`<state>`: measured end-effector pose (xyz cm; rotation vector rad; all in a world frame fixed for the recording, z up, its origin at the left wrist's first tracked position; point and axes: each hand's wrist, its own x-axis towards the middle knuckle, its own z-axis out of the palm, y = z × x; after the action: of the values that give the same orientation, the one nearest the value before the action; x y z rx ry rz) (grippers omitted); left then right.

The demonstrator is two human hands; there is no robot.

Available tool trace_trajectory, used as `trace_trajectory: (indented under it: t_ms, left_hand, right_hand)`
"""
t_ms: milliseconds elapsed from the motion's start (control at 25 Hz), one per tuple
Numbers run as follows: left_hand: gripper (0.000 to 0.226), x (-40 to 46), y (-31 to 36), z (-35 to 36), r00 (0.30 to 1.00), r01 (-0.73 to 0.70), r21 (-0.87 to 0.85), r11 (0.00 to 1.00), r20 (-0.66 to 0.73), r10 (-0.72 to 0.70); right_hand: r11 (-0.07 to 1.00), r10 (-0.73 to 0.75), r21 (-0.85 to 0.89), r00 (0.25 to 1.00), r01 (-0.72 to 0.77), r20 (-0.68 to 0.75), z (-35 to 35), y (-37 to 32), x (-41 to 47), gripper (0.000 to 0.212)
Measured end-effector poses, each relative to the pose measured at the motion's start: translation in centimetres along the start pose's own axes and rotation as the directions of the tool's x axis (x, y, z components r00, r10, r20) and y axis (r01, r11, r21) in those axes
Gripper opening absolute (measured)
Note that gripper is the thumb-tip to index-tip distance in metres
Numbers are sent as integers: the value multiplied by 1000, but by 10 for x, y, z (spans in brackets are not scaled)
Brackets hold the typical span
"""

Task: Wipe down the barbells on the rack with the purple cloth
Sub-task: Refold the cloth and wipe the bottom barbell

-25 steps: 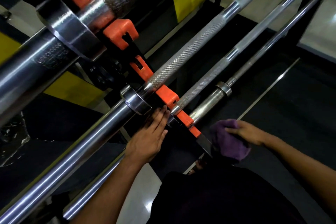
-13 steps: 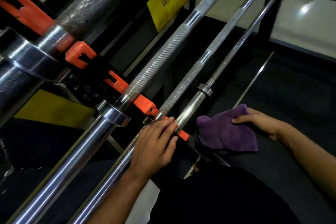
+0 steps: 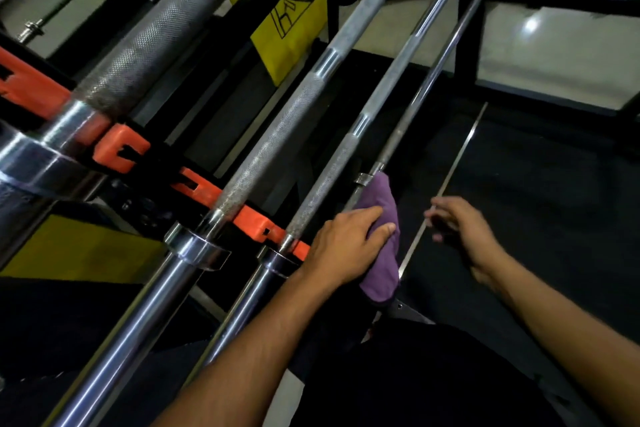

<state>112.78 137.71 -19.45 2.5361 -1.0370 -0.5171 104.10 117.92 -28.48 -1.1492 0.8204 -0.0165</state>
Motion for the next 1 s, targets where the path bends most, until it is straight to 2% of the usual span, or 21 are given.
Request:
trace_trajectory:
  t_ms: [80,160,280,360,400,480,560,600,640,720,800,920,960,1000]
  left_hand:
    - [29,5,18,4,1000,-30,107,994,10,29]
    - [35,5,34,15,986,-150,172,974,104,133]
    - [59,-4,42,31,880,-272,163,948,441,176]
    - [59,-5,27,32,839,-339,140,930,492,231]
    - [55,-5,14,30,845,-398,138,907,441,304]
    - [50,4,-22,19,887,-448,217,867,227,401]
    - [55,15,-62,3,948,-299,305,904,-13,318]
    - [60,20,-78,-3,970,-205,298,932,-67,235]
    - [64,25,-88,-6,985,-137,273,952,-65,160]
    - [67,35,-99,0,996,-92,223,971,10,92]
    - [64,39,-104,9,996,-91,230,969,29,87]
    - [62,49,-113,15,995,-100,211,972,20,97]
    - [63,50,-113,15,995,-96,220,971,15,94]
    - [65,51,-114,15,996,-89,231,969,4,91]
  right_hand:
    - [961,189,185,975,-208,116,14,21,-19,43]
    - [876,268,351,939,-331,216,26,26,-33,57]
    - [759,267,570,949,-315,169,23,27,-25,62]
    - [734,255,619,958,-280,130,16,27,-18,54]
    - [730,267,622,956,-283,123,11,30,-13,51]
    - [734,287,599,945,-320,153,2,39,-3,46]
    - [733,318,583,934,-351,162,1,48,10,44]
    - [734,325,582,933,-350,151,3,55,17,44]
    - [722,334,597,932,-349,141,6,63,25,46]
    - [708,359,612,926,-353,118,17,83,43,54]
    - [697,404,604,907,-387,115,38,97,59,52]
    - [717,427,596,903,-361,33,82,109,93,36]
    - [719,416,597,909,-357,43,97,112,102,39]
    - [706,405,606,911,-366,78,109,117,114,51]
